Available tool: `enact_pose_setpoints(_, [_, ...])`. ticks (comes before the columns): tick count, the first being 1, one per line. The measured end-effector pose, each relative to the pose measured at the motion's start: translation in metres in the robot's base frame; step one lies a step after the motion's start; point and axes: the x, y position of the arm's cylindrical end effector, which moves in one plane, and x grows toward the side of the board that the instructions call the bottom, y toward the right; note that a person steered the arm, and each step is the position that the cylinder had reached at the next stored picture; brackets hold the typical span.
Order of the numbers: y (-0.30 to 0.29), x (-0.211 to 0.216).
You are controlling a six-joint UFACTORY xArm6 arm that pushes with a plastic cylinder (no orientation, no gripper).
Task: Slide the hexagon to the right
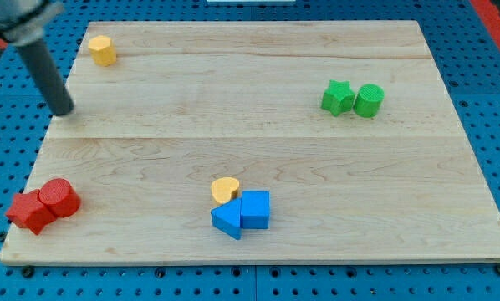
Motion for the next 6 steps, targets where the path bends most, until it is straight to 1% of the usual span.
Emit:
enact_pose_setpoints(1, [-0.006,-0.027])
enact_pose_setpoints(2, [0.006,-0.077])
enact_pose_setpoints(3, [0.011,-0.110])
enact_pose_setpoints(4, [0.063,-0.096])
enact_pose_setpoints(5, [0.087,-0.104])
enact_pose_setpoints(6, [0.084,-0.127])
